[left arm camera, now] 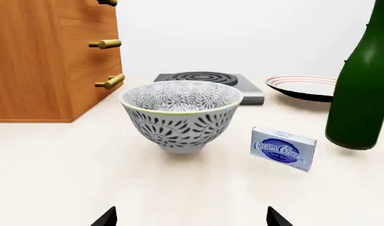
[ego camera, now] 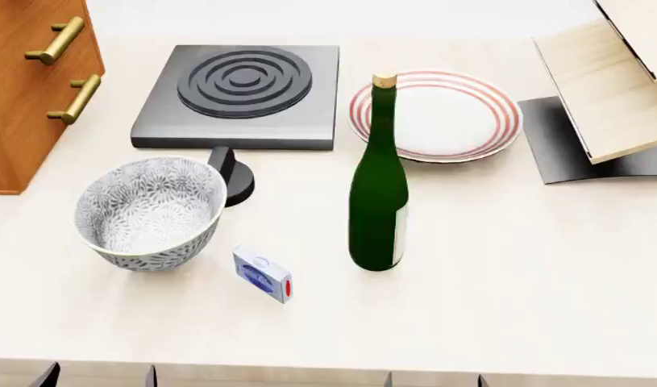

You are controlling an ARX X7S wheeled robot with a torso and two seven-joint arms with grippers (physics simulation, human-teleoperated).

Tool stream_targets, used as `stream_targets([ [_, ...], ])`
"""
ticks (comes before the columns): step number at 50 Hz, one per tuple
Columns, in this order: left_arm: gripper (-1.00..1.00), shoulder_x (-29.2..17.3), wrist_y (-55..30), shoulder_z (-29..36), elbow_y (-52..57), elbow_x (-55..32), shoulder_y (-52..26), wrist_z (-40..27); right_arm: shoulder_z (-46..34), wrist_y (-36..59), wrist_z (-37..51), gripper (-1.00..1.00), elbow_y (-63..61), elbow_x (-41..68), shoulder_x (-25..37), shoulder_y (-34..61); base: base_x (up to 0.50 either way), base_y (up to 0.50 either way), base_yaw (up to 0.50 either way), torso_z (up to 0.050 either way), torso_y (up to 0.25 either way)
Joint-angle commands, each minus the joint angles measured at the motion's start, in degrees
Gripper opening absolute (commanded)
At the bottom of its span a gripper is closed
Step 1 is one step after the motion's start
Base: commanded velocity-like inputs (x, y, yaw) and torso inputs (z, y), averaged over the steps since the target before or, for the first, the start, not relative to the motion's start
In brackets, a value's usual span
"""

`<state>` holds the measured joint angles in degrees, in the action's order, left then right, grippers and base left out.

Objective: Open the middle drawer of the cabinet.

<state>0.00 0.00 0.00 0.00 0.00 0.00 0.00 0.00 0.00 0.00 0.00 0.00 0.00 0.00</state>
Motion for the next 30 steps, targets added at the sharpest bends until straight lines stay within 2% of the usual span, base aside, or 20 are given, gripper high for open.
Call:
stream_targets([
  [1, 1.0, -0.9, 0.28, 0.59, -0.17, -1.54, -0.21, -0.96, -1.6, -0.07, 1.09, 1.0, -0.05, 0.55, 0.84, -0.01, 0.0, 0.0, 0.0, 0.0, 0.0],
  [30, 1.0, -4.31, -0.17, 3.84, -1.2, -5.4, -0.55, -4.59, -5.45, 1.6, 5.89, 1.0, -1.31, 3.2, 4.4, 0.18, 0.0, 0.0, 0.0, 0.0, 0.0],
])
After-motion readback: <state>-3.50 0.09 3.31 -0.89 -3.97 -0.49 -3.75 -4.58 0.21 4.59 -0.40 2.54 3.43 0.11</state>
